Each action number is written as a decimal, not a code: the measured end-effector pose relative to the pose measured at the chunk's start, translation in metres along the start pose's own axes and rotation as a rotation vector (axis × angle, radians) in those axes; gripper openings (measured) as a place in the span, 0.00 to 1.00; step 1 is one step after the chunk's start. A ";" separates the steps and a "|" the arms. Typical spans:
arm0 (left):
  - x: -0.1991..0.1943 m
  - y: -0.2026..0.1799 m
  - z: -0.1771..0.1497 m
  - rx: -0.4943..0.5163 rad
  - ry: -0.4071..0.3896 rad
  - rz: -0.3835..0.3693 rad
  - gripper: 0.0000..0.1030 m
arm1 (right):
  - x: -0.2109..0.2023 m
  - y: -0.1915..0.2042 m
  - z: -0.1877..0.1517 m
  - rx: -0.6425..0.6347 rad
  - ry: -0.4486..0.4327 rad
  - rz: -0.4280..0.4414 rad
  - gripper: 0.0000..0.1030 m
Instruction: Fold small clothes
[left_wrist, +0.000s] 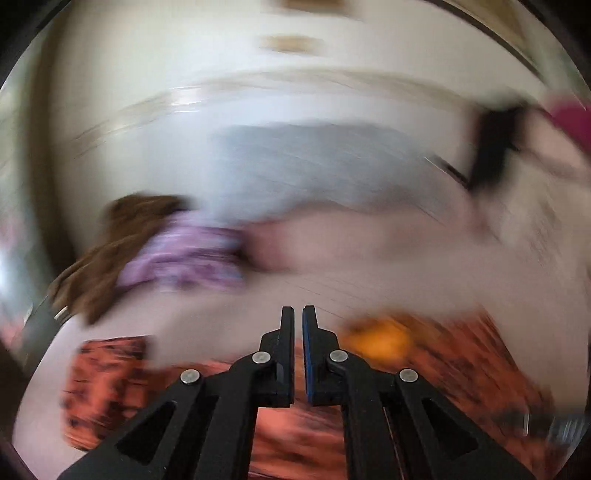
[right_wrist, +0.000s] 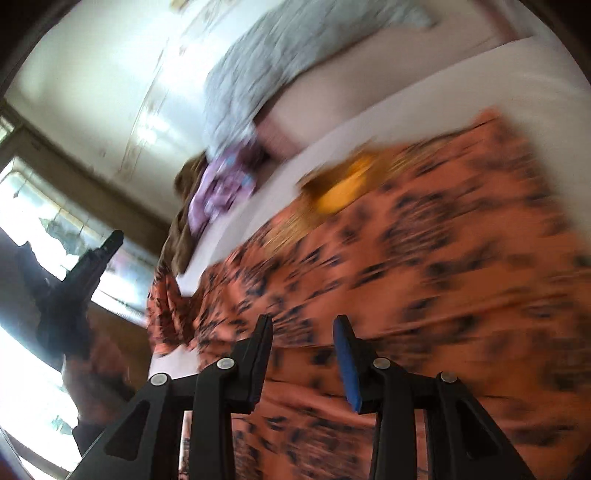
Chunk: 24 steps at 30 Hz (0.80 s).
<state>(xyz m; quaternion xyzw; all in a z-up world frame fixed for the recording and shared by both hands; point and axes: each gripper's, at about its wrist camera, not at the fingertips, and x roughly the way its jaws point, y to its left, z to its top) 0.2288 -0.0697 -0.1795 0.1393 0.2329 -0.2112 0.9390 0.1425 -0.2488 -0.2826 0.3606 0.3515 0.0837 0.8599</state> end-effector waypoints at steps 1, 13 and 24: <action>0.005 -0.034 -0.010 0.092 0.042 -0.025 0.07 | -0.014 -0.009 0.002 0.009 -0.026 -0.020 0.37; -0.018 0.067 -0.044 -0.186 0.178 0.261 0.88 | -0.116 -0.071 0.000 0.042 -0.136 -0.113 0.81; -0.053 0.302 -0.144 -0.931 0.268 0.694 0.88 | -0.056 -0.063 -0.027 -0.003 -0.007 -0.121 0.81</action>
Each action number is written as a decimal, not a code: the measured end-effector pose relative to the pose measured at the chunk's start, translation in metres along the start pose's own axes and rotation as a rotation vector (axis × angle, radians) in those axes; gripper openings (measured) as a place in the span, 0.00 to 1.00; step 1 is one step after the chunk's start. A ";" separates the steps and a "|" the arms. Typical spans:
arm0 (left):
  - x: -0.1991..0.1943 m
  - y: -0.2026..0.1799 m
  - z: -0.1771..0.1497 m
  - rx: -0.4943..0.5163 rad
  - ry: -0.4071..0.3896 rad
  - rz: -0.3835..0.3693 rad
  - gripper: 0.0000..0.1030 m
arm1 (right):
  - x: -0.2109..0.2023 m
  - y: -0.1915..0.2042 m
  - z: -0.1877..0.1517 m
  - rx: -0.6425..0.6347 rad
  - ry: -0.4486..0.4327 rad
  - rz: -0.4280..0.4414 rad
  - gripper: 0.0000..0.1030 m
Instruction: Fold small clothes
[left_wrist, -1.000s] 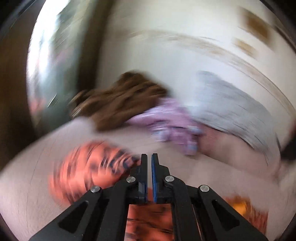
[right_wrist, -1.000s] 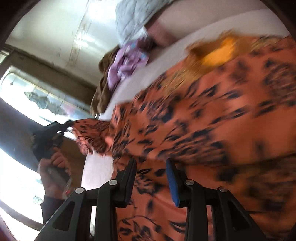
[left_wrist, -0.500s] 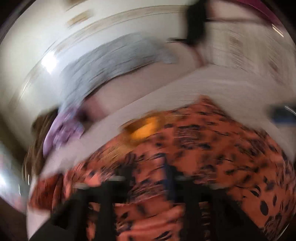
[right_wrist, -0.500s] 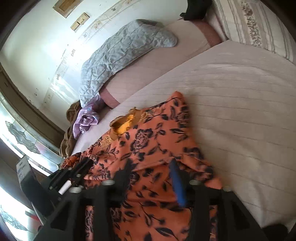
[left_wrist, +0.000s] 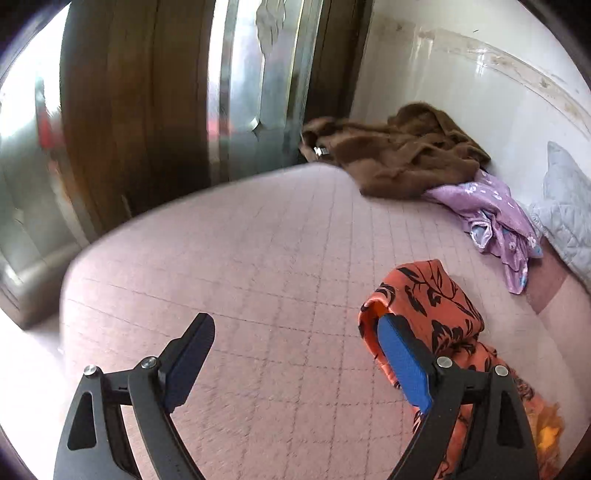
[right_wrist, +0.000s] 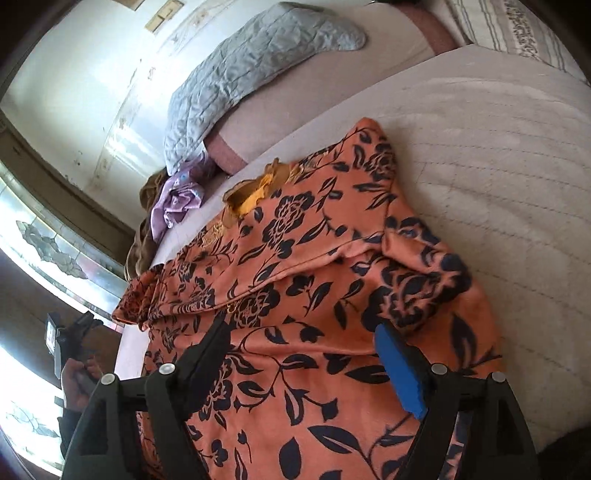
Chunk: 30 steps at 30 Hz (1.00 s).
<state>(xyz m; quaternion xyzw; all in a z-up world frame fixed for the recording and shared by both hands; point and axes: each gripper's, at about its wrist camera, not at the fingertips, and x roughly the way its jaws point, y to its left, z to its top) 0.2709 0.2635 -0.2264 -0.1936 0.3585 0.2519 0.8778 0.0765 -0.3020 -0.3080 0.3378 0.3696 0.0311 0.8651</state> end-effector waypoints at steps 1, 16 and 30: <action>0.006 -0.003 0.001 0.006 0.021 -0.030 0.88 | 0.003 0.001 -0.001 -0.005 0.001 -0.004 0.81; -0.021 -0.086 -0.002 0.267 -0.016 -0.468 0.02 | 0.007 0.033 0.002 -0.102 -0.009 -0.037 0.75; -0.131 -0.137 -0.045 0.502 -0.072 -0.895 0.02 | 0.035 0.126 -0.011 -0.323 0.008 0.004 0.75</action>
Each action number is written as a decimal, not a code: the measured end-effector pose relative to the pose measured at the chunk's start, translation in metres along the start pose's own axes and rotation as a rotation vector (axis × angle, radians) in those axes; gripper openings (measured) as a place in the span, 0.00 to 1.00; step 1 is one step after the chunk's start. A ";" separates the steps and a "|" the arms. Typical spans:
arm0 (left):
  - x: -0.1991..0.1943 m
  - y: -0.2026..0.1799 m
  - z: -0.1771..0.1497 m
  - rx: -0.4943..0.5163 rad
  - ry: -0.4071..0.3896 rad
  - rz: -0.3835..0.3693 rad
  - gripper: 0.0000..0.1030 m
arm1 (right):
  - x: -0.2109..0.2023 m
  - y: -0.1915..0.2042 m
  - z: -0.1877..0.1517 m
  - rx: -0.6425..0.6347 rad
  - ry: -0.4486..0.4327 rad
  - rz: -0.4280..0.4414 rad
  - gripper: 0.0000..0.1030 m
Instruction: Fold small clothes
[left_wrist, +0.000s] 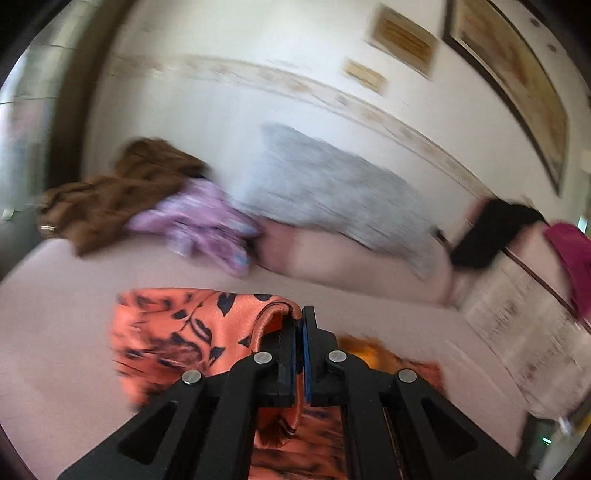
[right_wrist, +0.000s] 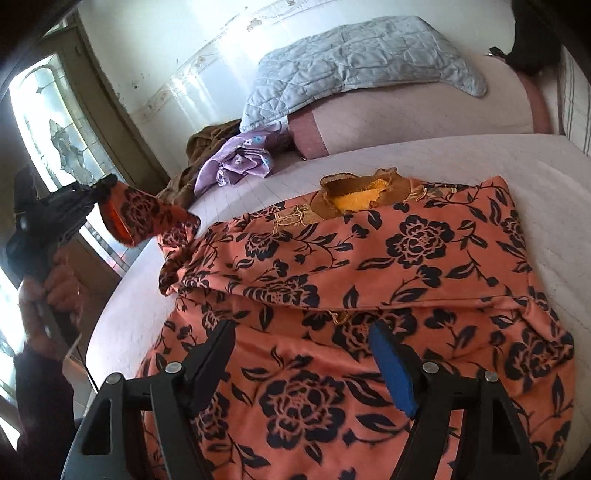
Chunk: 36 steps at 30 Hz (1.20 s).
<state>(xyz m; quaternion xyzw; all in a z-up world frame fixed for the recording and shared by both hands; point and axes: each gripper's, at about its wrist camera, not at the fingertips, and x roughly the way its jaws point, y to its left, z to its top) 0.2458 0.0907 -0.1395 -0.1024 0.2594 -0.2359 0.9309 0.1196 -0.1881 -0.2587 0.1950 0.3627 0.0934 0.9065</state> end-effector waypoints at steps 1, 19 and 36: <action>0.008 -0.018 -0.004 0.034 0.028 -0.038 0.02 | 0.002 -0.002 0.001 0.018 0.003 -0.003 0.75; 0.003 0.073 -0.012 -0.249 0.063 0.036 0.83 | -0.014 -0.057 0.007 0.390 -0.024 0.124 0.80; -0.019 0.177 -0.020 -0.489 0.084 0.516 0.83 | 0.033 0.045 0.016 0.144 0.114 0.204 0.80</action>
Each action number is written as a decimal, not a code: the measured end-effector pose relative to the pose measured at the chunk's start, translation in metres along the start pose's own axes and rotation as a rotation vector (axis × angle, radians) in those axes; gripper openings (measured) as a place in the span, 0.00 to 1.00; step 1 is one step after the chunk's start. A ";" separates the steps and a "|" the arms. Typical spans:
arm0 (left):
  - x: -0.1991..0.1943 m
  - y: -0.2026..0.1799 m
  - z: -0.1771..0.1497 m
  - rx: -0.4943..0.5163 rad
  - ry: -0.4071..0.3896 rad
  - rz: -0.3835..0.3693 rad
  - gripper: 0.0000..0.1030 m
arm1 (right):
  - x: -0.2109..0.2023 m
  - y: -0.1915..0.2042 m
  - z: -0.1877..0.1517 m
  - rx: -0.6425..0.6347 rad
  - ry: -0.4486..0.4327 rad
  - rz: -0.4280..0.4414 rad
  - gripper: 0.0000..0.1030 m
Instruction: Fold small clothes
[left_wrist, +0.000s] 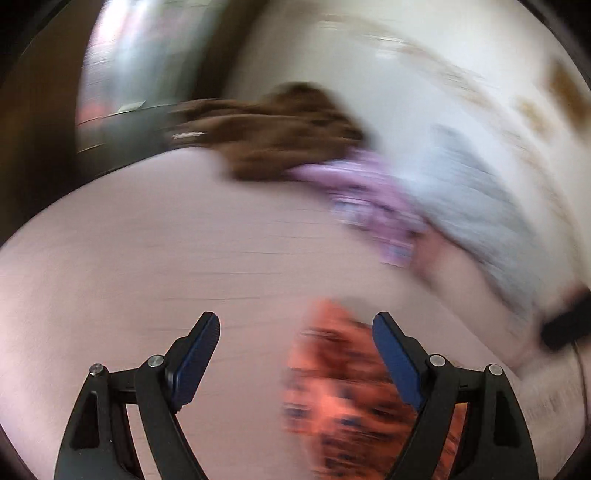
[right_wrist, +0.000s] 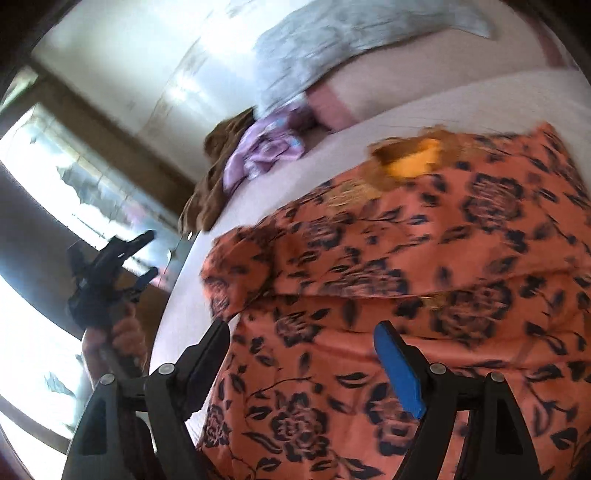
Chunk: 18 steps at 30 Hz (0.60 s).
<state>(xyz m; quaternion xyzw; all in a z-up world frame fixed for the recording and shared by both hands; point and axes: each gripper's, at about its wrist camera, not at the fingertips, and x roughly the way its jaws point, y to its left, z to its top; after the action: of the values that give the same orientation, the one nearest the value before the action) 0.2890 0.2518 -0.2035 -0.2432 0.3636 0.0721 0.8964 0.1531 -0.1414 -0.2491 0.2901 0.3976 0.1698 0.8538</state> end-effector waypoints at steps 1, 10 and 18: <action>0.001 0.008 0.001 -0.017 -0.005 0.058 0.83 | 0.008 0.013 0.000 -0.039 0.010 -0.004 0.80; 0.000 0.044 0.005 0.013 -0.048 0.462 0.83 | 0.105 0.133 -0.009 -0.449 0.096 -0.110 0.81; 0.012 0.040 0.006 0.067 -0.021 0.491 0.83 | 0.183 0.163 -0.027 -0.592 0.130 -0.338 0.81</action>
<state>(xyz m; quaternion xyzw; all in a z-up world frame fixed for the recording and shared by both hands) 0.2892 0.2894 -0.2233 -0.1170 0.4048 0.2784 0.8631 0.2370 0.0894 -0.2664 -0.0514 0.4269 0.1521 0.8899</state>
